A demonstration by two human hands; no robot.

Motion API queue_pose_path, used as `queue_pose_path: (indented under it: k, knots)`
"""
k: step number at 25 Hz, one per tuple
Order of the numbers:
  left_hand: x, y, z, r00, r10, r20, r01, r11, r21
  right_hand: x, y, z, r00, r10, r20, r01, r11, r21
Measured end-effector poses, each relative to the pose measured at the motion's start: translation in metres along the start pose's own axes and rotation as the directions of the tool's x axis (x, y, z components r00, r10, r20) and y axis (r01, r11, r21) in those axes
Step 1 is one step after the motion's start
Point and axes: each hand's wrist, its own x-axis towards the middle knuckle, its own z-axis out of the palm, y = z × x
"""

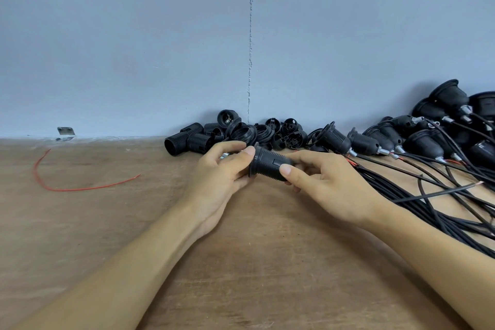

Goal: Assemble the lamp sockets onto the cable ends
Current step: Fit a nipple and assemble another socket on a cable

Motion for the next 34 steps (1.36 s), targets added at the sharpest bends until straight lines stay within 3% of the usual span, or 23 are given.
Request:
queue_pose_path:
  k: [2,4,7,11,15,20,25,30,34]
  knots:
    - [0.000,0.003,-0.003,0.999,-0.021,0.046,0.017,0.996,0.086,0.001,0.001,-0.002,1.000,0.008,0.023,-0.008,1.000,0.001]
    - [0.000,0.005,-0.003,0.996,-0.010,0.091,-0.004,0.988,0.153,0.002,0.001,-0.004,0.994,0.044,0.100,-0.056,0.992,0.117]
    - [-0.002,0.004,0.000,0.991,0.019,0.135,-0.038,0.989,0.140,0.004,0.000,-0.009,0.977,0.099,0.189,-0.145,0.959,0.245]
    - [-0.006,0.003,0.004,0.983,0.103,0.151,-0.125,0.982,0.143,0.006,-0.001,-0.013,0.968,0.139,0.210,-0.206,0.916,0.344]
    - [-0.011,0.002,0.008,0.964,0.204,0.172,-0.251,0.913,0.322,0.008,0.002,-0.011,0.962,0.181,0.202,-0.246,0.897,0.367]
    - [-0.008,0.000,0.007,0.970,0.214,0.114,-0.233,0.953,0.193,0.007,-0.001,-0.014,0.974,0.133,0.184,-0.199,0.888,0.414]
    - [-0.008,0.000,0.008,0.974,0.212,0.077,-0.223,0.954,0.202,0.006,-0.001,-0.014,0.985,0.081,0.155,-0.118,0.961,0.250]
    - [-0.004,0.001,0.005,0.996,0.060,0.063,-0.065,0.995,0.076,0.004,-0.002,-0.015,0.990,0.022,0.141,-0.037,0.994,0.104]
    - [-0.002,0.002,0.000,0.996,0.051,0.078,-0.059,0.993,0.105,0.004,-0.003,-0.014,0.988,0.010,0.156,-0.018,0.999,0.050]
